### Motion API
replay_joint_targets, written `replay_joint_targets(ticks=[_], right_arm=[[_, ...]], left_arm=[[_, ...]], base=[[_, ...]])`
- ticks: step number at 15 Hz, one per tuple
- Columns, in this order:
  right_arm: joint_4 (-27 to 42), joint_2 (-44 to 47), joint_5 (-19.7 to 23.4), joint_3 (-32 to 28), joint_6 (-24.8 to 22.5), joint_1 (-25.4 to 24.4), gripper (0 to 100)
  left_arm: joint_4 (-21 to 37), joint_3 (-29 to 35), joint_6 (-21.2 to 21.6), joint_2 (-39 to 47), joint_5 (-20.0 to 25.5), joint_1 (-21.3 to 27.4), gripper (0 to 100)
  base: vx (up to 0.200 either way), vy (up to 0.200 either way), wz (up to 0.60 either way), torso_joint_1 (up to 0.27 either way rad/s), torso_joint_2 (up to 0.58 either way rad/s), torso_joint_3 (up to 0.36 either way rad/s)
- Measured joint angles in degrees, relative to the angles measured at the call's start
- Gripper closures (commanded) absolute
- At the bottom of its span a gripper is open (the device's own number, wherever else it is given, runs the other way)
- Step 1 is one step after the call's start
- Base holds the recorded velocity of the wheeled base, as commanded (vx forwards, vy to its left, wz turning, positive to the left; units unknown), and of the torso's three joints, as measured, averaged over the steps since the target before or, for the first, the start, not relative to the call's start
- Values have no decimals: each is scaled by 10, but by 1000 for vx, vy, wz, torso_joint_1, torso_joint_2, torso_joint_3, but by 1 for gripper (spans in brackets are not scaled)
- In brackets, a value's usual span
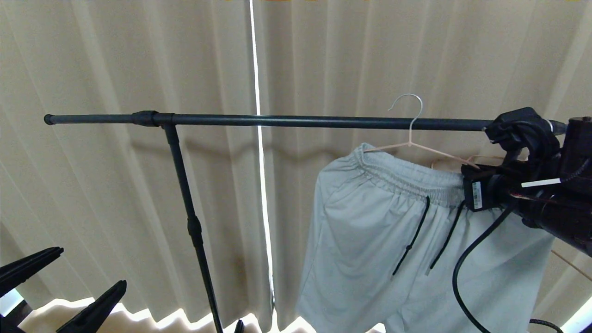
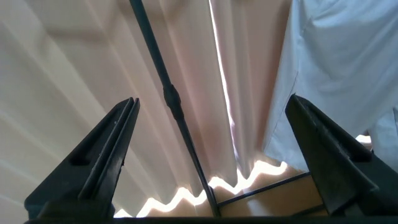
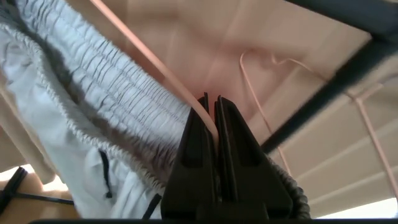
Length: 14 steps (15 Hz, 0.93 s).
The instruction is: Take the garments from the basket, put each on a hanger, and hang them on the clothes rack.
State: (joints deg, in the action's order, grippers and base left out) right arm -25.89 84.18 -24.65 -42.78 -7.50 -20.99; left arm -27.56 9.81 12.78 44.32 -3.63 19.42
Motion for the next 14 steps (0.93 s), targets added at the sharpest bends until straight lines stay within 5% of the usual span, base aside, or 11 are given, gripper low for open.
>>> replay_joint_targets(ticks=[14], right_arm=[[-48,132,-28,-47,-3,-65,100]], left_arm=[[0,-6,0,3,1,3,0]], base=[[0,0,0,0,0,0]])
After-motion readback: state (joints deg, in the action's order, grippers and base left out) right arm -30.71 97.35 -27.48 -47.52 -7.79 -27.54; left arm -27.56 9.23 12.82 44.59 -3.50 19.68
